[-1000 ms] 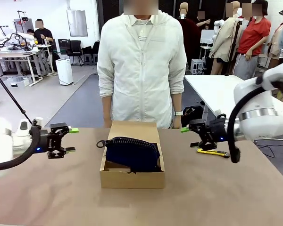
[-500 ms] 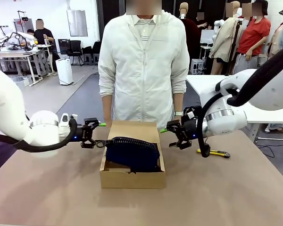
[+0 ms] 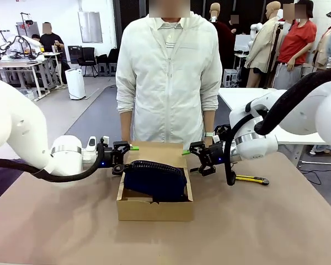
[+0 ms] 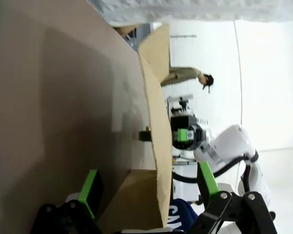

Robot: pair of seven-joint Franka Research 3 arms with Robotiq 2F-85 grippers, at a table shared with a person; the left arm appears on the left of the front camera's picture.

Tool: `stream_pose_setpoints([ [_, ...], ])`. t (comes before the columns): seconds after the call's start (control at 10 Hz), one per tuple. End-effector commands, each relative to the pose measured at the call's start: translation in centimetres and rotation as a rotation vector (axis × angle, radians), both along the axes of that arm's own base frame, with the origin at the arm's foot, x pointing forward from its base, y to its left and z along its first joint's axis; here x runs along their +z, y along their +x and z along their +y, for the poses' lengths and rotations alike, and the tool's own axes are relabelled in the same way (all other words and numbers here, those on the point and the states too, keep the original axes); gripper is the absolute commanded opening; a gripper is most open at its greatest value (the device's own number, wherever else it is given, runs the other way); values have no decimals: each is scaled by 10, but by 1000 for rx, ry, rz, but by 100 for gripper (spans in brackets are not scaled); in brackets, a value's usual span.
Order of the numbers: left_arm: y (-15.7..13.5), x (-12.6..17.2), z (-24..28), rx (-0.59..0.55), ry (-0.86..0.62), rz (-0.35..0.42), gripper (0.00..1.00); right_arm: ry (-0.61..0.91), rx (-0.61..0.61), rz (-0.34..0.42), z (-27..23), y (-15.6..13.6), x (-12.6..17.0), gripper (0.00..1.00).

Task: Pack the items into the box.
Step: Close the Mailer Box.

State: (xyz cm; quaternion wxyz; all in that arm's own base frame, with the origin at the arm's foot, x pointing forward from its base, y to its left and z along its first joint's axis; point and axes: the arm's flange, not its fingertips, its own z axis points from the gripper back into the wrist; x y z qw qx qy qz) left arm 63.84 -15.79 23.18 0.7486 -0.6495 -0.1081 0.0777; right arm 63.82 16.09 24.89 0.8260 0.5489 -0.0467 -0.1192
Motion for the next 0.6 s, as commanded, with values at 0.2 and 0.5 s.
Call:
stream_pose_setpoints([
  [0.2, 5, 4, 5, -135, -18, -96, 100, 214, 61, -28, 13, 21, -4, 100],
  [0.5, 5, 7, 5, -155, -26, -82, 81, 215, 161, -25, 14, 17, -3, 87],
])
